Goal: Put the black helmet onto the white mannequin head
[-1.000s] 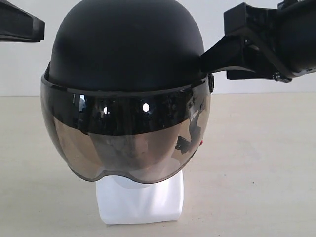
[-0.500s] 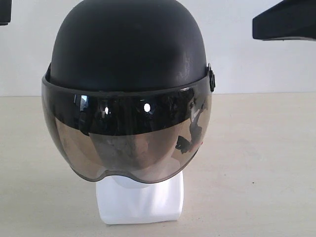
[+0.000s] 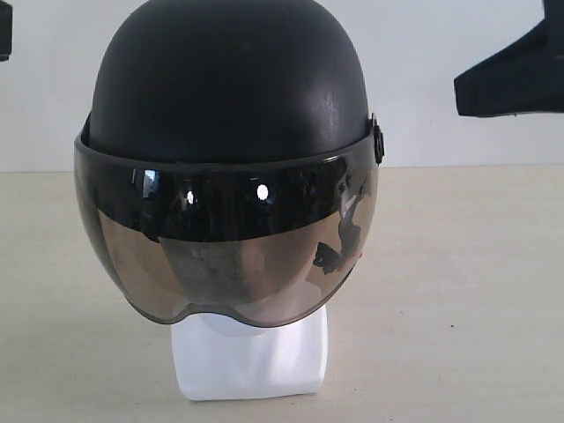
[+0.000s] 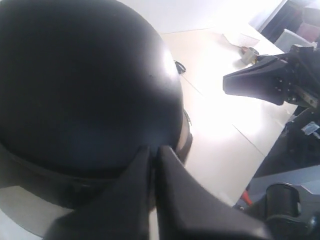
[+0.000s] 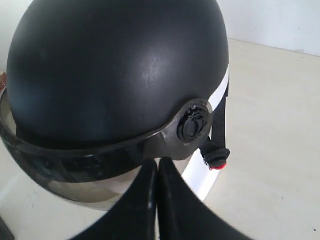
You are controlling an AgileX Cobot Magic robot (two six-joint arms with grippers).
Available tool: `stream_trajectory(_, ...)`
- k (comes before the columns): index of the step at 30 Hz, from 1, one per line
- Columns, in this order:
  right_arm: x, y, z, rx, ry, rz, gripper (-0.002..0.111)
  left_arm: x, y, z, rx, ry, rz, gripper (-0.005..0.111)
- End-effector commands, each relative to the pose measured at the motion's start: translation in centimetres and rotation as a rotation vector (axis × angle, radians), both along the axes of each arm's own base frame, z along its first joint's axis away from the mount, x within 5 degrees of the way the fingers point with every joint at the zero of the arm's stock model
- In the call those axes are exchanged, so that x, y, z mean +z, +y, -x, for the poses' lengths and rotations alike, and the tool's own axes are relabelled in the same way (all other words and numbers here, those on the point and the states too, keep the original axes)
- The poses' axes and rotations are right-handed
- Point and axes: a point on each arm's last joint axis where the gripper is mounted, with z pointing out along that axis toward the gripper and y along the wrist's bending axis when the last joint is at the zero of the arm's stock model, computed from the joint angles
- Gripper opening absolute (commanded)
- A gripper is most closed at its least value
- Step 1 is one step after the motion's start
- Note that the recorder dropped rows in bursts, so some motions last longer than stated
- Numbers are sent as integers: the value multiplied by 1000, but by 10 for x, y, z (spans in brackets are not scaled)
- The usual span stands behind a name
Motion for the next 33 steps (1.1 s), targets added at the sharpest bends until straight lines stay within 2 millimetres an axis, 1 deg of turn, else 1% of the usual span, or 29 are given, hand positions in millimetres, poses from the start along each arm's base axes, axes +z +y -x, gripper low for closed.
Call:
stream_trajectory(1,9,-9,19,11,-83,18,0,3,-3,38,-66,-19,98,4)
stream_trajectory(4,14,-18,36,7,-148,73,0,3,0,63,-49,-93,111,4)
stream_trajectory(8,16,-31,54,-8,-210,146,0,-1,6,87,4,-195,96,4)
stream_trajectory(12,22,-36,70,-7,-256,111,0,-3,8,106,3,-249,98,4)
stream_trajectory(16,26,-39,79,-10,-287,92,0,-1,9,120,8,-301,105,4)
stream_trajectory(19,26,-40,82,-11,-296,89,0,-1,10,127,5,-324,111,4)
stream_trajectory(22,27,-40,83,-11,-299,88,0,-1,10,130,4,-334,114,4)
stream_trajectory(33,27,-40,83,-12,-297,87,0,-1,10,131,3,-337,115,4)
